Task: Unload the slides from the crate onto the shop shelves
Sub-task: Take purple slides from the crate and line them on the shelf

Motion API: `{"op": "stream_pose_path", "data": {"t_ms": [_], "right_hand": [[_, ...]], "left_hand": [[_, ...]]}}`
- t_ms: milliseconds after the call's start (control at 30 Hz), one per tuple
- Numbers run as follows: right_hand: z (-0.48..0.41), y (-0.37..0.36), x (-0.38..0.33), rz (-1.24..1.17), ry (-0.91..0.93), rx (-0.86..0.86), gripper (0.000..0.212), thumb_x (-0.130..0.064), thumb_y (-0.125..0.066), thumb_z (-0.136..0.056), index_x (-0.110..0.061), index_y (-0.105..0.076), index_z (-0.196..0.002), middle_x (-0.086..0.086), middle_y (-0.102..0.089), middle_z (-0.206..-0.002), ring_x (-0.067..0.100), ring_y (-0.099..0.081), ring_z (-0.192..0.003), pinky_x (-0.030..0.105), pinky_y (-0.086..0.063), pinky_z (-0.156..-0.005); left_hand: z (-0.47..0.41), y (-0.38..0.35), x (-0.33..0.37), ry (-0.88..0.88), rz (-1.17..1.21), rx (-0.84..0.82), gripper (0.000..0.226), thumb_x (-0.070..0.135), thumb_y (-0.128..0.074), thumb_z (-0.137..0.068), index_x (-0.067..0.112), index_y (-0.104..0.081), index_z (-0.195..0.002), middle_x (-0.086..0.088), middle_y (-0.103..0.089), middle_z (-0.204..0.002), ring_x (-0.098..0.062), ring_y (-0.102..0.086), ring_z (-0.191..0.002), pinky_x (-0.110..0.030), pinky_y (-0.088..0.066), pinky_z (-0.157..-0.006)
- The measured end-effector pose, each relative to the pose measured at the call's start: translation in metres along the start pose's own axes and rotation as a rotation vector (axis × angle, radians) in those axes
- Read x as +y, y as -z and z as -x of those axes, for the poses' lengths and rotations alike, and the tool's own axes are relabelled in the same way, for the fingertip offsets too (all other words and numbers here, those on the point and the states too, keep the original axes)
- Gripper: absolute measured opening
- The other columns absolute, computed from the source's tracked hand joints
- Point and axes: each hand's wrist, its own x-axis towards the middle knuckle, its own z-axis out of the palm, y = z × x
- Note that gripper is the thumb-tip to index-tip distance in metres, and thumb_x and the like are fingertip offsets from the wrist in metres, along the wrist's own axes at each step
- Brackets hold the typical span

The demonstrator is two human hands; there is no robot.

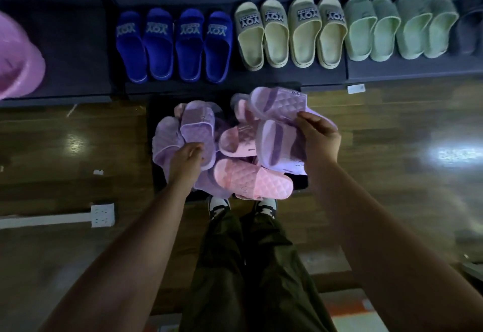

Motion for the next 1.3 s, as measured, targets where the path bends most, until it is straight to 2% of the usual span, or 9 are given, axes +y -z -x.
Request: {"op": "stream_pose_path", "data": {"t_ms": [100, 167, 300, 433, 533, 667, 800, 1033, 1300], "right_hand": [[-0.014, 0.03, 0.008, 0.013, -0.005, 0.035, 0.014, -0.005, -0.072, -0.081, -0.019, -0.073, -0.08, -0.002, -0.072, -0.083, 0.012, -0.065, -0.081, 0.026, -0.055, -0.084], [-0.023, 0.047, 0.016, 0.018, -0.005, 0.047, 0.014, -0.003, -0.07, -0.082, -0.017, -0.07, -0.081, -0.003, -0.07, -0.081, 0.006, -0.064, -0.074, 0.02, -0.053, -0.076], [-0.041, 0.078, 0.038, 0.003, -0.054, 0.096, 0.019, -0.005, -0.068, -0.084, -0.021, -0.067, -0.075, -0.002, -0.068, -0.081, 0.007, -0.063, -0.07, 0.02, -0.051, -0.066], [-0.051, 0.101, 0.055, 0.0, -0.046, 0.136, 0.012, -0.004, -0.066, -0.086, -0.016, -0.065, -0.082, -0.002, -0.066, -0.084, -0.003, -0.061, -0.06, 0.011, -0.048, -0.056], [-0.057, 0.117, 0.072, 0.075, -0.021, 0.178, 0.004, -0.011, -0.068, -0.084, -0.013, -0.069, -0.087, -0.004, -0.068, -0.085, -0.002, -0.061, -0.068, 0.013, -0.047, -0.067], [-0.059, 0.127, 0.089, 0.117, -0.033, 0.214, 0.006, -0.014, -0.07, -0.081, -0.014, -0.072, -0.087, -0.003, -0.07, -0.085, 0.002, -0.062, -0.071, 0.016, -0.049, -0.072], [-0.052, 0.126, 0.095, 0.057, -0.042, 0.26, 0.005, -0.009, -0.069, -0.082, -0.011, -0.07, -0.087, -0.003, -0.068, -0.08, -0.003, -0.06, -0.062, 0.012, -0.047, -0.063], [-0.035, 0.125, 0.077, -0.045, -0.058, 0.3, 0.012, -0.004, -0.068, -0.083, -0.015, -0.067, -0.08, -0.004, -0.065, -0.077, -0.004, -0.059, -0.058, 0.012, -0.048, -0.061], [-0.025, 0.122, 0.034, -0.043, -0.049, 0.241, 0.012, -0.007, -0.069, -0.081, -0.019, -0.068, -0.079, -0.004, -0.066, -0.077, 0.003, -0.059, -0.063, 0.02, -0.049, -0.07]], "left_hand": [[0.004, -0.025, 0.004, -0.108, -0.23, -0.027, 0.02, 0.022, -0.054, -0.089, 0.02, -0.07, -0.102, -0.008, -0.069, -0.108, -0.026, -0.064, -0.1, -0.037, -0.049, -0.091], [0.007, -0.044, 0.005, -0.43, -0.581, -0.064, 0.023, 0.012, -0.055, -0.091, 0.01, -0.067, -0.111, -0.006, -0.067, -0.108, -0.022, -0.062, -0.099, -0.029, -0.047, -0.083], [-0.005, -0.078, 0.001, -1.11, -1.139, -0.393, 0.033, 0.004, -0.072, -0.076, 0.012, -0.07, -0.108, -0.012, -0.065, -0.115, -0.031, -0.061, -0.106, -0.041, -0.051, -0.085], [-0.018, -0.109, 0.008, -1.271, -1.463, -0.591, 0.042, 0.021, -0.076, -0.074, 0.024, -0.067, -0.115, -0.006, -0.048, -0.144, -0.03, -0.038, -0.136, -0.045, -0.032, -0.108], [-0.025, -0.122, 0.02, -1.235, -1.789, -0.752, 0.034, 0.027, -0.066, -0.081, 0.028, -0.065, -0.115, -0.003, -0.042, -0.147, -0.026, -0.015, -0.146, -0.044, -0.008, -0.116], [-0.02, -0.142, 0.032, -1.187, -2.142, -0.711, 0.031, 0.023, -0.061, -0.083, 0.022, -0.064, -0.115, -0.003, -0.052, -0.131, -0.033, -0.026, -0.136, -0.05, -0.009, -0.114], [-0.007, -0.154, 0.035, -1.063, -2.162, -0.664, 0.031, 0.018, -0.046, -0.093, 0.015, -0.06, -0.121, -0.004, -0.053, -0.129, -0.034, -0.033, -0.127, -0.049, -0.01, -0.114], [-0.015, -0.124, 0.061, -1.188, -1.929, -0.791, 0.009, 0.031, -0.062, -0.085, 0.026, -0.061, -0.093, 0.01, -0.058, -0.096, -0.024, -0.045, -0.104, -0.043, -0.023, -0.095], [-0.016, -0.072, 0.098, -0.847, -1.205, -0.571, 0.02, 0.04, -0.067, -0.082, 0.023, -0.06, -0.09, 0.009, -0.054, -0.093, -0.021, -0.058, -0.091, -0.037, -0.039, -0.083]]}}
